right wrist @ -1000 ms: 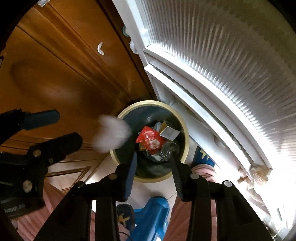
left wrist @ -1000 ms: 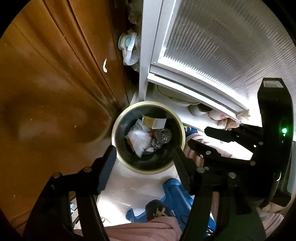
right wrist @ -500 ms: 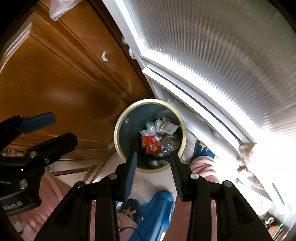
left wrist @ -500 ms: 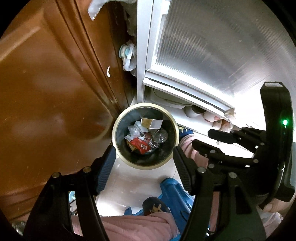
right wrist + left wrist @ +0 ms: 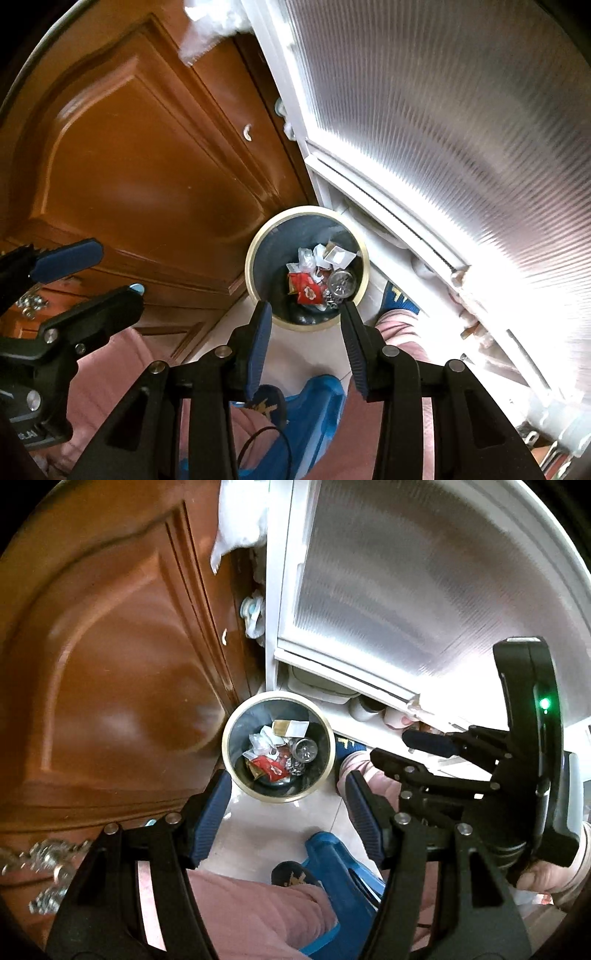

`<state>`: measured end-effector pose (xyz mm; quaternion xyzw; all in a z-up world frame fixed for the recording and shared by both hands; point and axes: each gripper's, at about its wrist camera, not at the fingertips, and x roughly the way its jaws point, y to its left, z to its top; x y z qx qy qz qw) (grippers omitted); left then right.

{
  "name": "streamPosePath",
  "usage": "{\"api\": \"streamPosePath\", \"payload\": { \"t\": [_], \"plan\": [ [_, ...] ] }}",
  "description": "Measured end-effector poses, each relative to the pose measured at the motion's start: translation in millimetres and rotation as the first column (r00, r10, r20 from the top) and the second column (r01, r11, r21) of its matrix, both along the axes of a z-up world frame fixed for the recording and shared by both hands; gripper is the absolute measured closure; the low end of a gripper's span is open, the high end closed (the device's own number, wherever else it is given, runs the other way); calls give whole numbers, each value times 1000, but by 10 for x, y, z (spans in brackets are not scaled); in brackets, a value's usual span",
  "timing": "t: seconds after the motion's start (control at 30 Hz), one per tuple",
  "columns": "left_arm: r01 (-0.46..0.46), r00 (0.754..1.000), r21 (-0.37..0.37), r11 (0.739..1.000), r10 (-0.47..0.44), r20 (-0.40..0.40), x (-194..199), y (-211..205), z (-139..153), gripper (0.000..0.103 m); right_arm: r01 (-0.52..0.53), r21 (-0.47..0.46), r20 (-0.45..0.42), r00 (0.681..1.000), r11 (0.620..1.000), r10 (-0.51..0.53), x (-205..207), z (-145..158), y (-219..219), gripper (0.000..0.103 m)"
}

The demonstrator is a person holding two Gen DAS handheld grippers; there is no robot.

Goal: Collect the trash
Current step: 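Raise both tools back up toward the counter of trash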

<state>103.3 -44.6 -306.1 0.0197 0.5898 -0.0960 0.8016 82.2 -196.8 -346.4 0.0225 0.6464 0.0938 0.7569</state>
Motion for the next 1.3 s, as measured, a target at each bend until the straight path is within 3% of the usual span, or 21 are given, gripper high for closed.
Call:
{"api": "streamPosePath", "payload": {
  "t": [0.17,0.4,0.77,1.07,1.3],
  "plan": [
    [8,998,9,1000,-8,68,-172,9,342,42,-8,-21,71,997,1000,9,-128,375,44,64],
    [22,996,-61,998,-17,85,-220,73,788,42,-45,-84,238,969,995,64,-258,1129,77,64],
    [83,968,-61,995,-66,240,9,65,1824,42,-58,-52,389,918,997,73,-49,2378,-63,59],
    [103,941,-29,994,-88,326,768,-47,2665,42,-64,-37,478,875,997,74,613,3305,-279,48],
    [87,936,18,996,-88,341,1771,-347,3048,42,-34,-62,529,846,998,62,1651,3849,-801,35]
  ]
}}
